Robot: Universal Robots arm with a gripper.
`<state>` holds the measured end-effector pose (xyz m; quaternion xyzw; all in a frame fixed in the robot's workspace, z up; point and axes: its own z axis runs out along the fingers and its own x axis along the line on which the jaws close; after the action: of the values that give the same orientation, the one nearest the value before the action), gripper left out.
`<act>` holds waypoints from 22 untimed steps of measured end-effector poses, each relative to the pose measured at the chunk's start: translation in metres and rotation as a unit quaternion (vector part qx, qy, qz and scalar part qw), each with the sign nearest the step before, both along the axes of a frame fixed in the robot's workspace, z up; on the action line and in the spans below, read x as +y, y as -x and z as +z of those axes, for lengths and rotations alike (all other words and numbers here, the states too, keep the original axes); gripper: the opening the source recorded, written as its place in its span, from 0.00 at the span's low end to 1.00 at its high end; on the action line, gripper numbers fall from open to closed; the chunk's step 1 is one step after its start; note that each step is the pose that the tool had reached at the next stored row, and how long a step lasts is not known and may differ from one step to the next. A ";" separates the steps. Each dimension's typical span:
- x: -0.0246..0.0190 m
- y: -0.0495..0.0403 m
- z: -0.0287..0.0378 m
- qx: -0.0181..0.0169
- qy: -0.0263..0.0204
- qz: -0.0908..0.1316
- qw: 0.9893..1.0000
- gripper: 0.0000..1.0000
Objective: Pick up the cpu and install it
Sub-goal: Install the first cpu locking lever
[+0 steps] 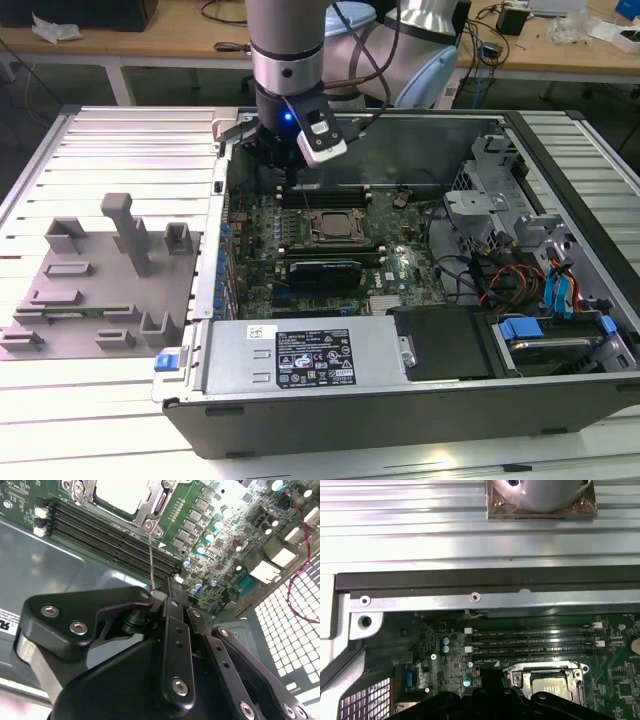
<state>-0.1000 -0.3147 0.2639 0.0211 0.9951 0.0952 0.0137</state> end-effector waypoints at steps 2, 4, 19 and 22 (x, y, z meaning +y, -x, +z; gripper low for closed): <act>-0.0010 -0.0035 -0.0078 0.000 -0.009 0.000 1.000 0.11; -0.0017 -0.0079 -0.0083 0.000 -0.009 0.000 1.000 0.11; -0.0073 -0.0360 -0.0109 0.002 -0.009 -0.005 1.000 0.11; -0.0074 -0.0365 -0.0109 0.002 -0.009 -0.005 1.000 0.11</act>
<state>-0.0635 -0.3221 0.2529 0.0267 0.9942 0.1038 0.0117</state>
